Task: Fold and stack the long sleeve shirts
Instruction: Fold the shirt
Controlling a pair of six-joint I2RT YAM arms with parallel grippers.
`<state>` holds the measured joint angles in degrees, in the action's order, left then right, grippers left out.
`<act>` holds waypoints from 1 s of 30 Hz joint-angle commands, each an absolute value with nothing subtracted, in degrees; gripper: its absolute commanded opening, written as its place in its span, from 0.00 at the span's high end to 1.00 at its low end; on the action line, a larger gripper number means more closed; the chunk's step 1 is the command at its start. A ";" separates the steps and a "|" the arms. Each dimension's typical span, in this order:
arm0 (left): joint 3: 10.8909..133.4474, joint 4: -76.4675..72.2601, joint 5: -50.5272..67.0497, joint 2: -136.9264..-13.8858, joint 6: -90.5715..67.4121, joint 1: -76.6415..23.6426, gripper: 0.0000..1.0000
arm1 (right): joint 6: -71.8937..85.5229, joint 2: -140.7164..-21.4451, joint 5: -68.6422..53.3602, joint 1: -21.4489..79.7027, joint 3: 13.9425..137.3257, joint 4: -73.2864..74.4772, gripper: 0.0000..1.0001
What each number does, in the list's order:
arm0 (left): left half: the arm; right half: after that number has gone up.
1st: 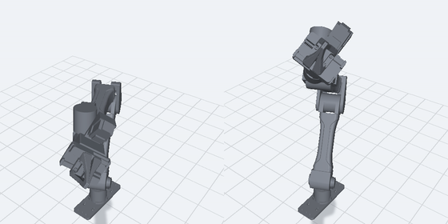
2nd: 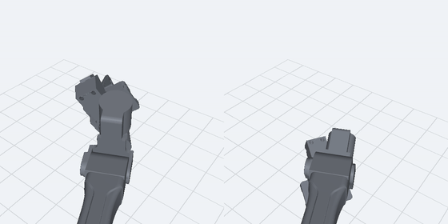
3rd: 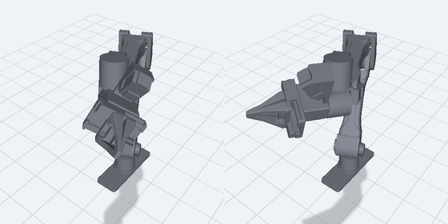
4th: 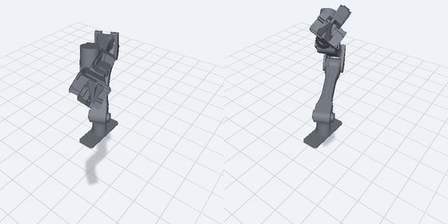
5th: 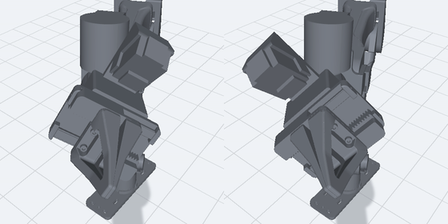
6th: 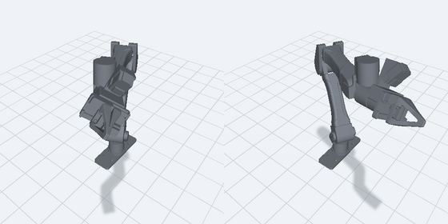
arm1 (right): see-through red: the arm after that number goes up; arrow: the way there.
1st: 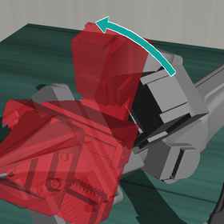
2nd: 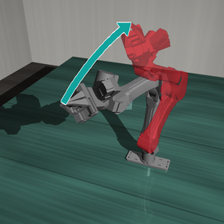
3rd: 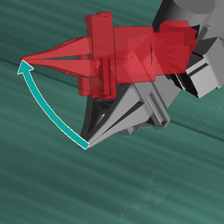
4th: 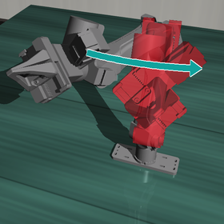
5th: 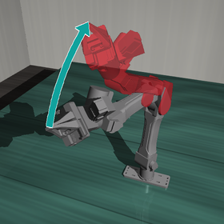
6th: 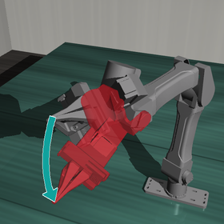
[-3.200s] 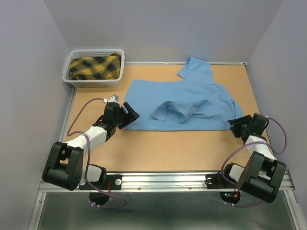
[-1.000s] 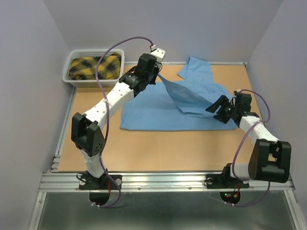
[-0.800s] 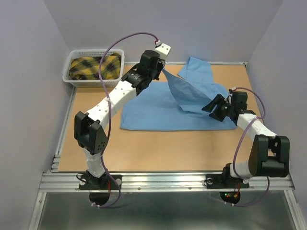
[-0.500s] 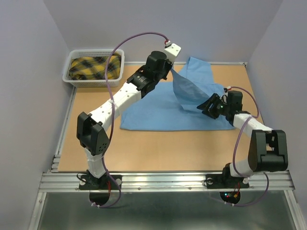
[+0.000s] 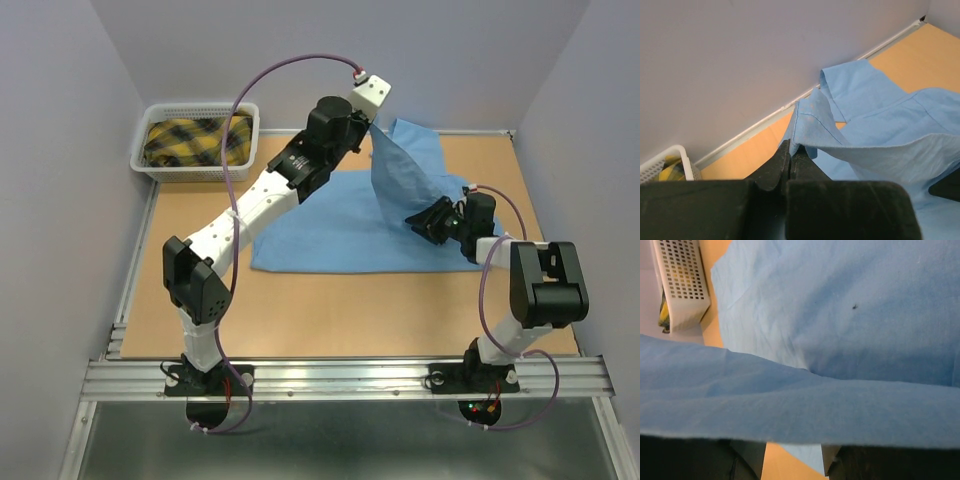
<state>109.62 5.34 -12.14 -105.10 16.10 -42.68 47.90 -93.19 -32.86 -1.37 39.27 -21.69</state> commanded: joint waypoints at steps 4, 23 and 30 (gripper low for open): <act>106.37 2.02 -10.46 -100.47 20.12 -43.86 1.00 | 50.53 -94.66 -27.87 -0.88 39.90 -30.40 0.54; 76.65 3.08 -12.57 -87.98 21.18 -49.30 0.98 | 49.05 -86.15 -17.76 -0.88 31.55 -28.75 0.54; 67.77 3.34 -14.50 -85.34 19.34 -52.55 0.95 | 43.78 -76.92 -11.27 -0.88 33.84 -16.18 0.50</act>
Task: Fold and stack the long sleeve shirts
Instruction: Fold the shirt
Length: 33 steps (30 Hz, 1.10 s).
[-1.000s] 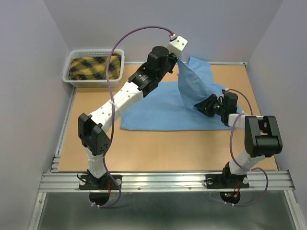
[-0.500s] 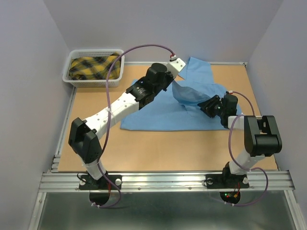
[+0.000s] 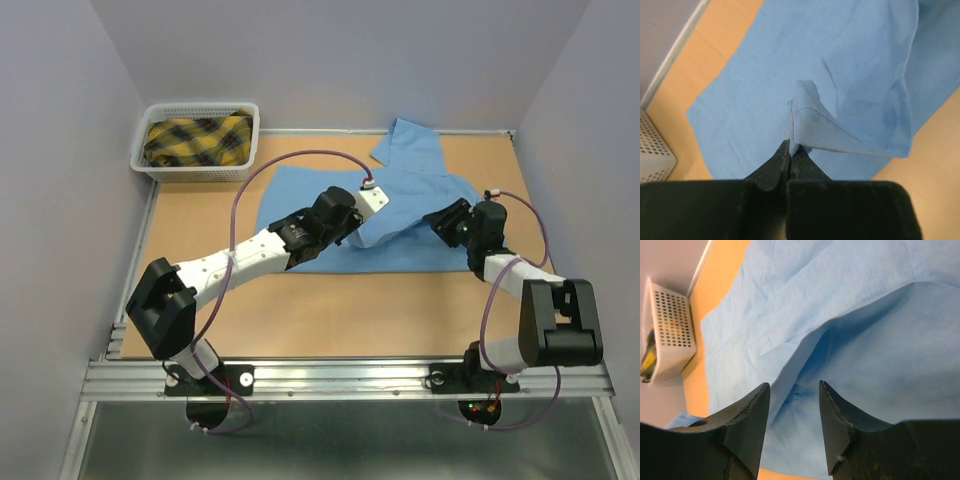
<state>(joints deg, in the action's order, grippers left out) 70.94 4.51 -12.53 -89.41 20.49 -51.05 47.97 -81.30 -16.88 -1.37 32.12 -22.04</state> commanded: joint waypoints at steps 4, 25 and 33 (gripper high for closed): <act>63.11 3.69 -16.17 -84.90 16.01 -53.87 0.89 | 41.14 -73.83 -8.71 -0.88 35.59 -10.65 0.48; 45.54 8.88 -10.28 -65.84 -46.81 -57.31 0.17 | 36.57 -65.57 -8.61 -0.88 39.55 2.89 0.44; 31.47 -2.27 -7.13 -63.62 -61.78 -48.97 0.23 | 33.84 -64.34 -10.98 -0.88 41.48 8.08 0.27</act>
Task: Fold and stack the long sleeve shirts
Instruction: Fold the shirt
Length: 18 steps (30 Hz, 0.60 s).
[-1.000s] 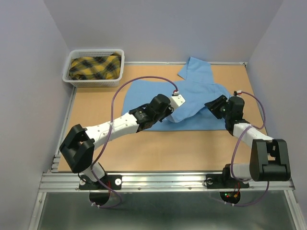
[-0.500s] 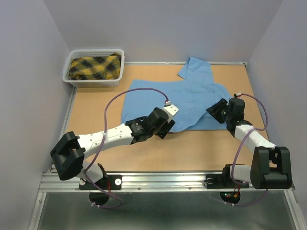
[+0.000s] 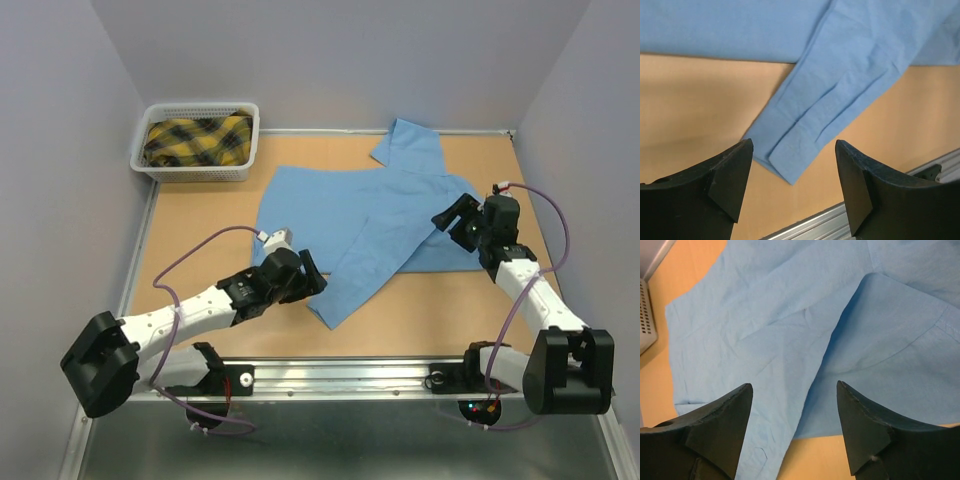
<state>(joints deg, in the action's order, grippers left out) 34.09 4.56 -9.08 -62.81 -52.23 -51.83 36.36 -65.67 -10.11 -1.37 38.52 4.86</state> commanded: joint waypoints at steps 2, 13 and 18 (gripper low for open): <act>31.03 -2.29 -6.42 -65.29 -63.27 -47.82 0.24 | 33.05 -63.81 -11.51 -0.88 41.31 8.87 0.25; 28.64 4.46 -6.76 -69.78 -76.45 -48.60 0.33 | 32.87 -62.40 -12.39 -0.88 40.69 9.58 0.25; 30.06 9.40 -8.88 -70.66 -79.54 -50.18 0.34 | 33.05 -62.31 -12.31 -0.88 40.34 9.58 0.25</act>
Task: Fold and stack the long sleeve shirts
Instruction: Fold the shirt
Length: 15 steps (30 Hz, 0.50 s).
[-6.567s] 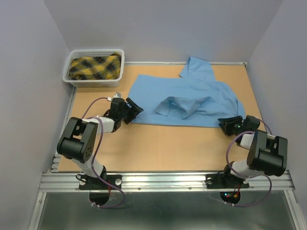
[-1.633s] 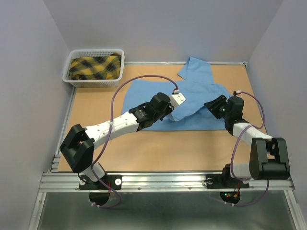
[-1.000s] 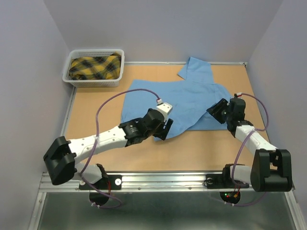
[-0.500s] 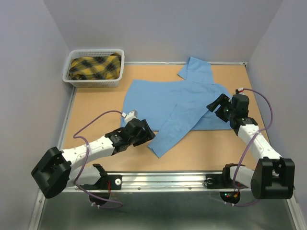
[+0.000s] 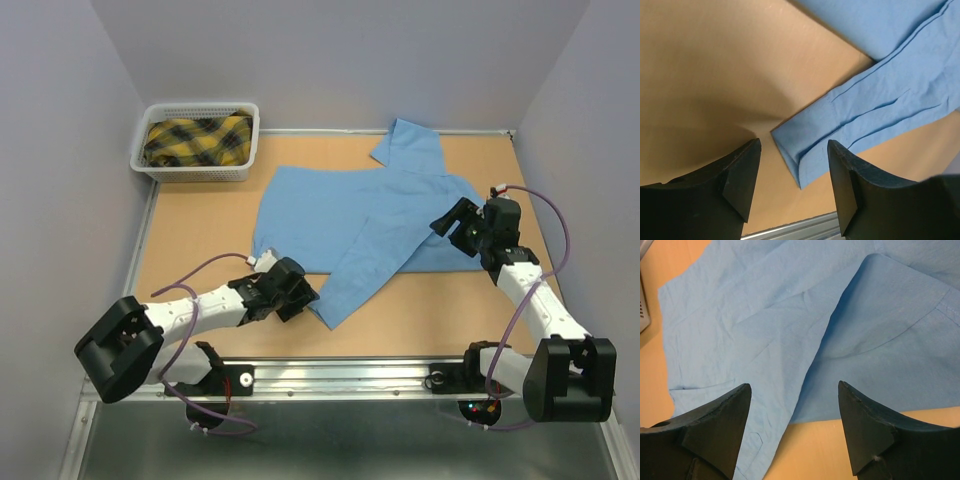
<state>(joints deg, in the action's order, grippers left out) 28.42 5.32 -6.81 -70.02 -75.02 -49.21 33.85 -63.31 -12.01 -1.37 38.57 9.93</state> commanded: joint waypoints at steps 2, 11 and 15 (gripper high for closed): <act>30.93 9.58 -8.44 -72.06 -79.54 -50.45 0.34 | 33.22 -62.31 -12.22 -0.88 39.90 9.49 0.25; 35.33 10.72 -5.80 -81.91 -79.10 -51.85 0.39 | 33.22 -61.61 -11.78 -0.88 39.64 9.49 0.25; 34.72 11.51 -5.80 -81.74 -80.33 -52.03 0.54 | 33.05 -61.35 -10.73 -0.88 39.38 9.49 0.25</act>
<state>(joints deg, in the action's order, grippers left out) 35.83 6.00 -5.21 -80.73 -79.46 -51.44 33.85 -62.85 -11.97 -1.37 38.57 10.02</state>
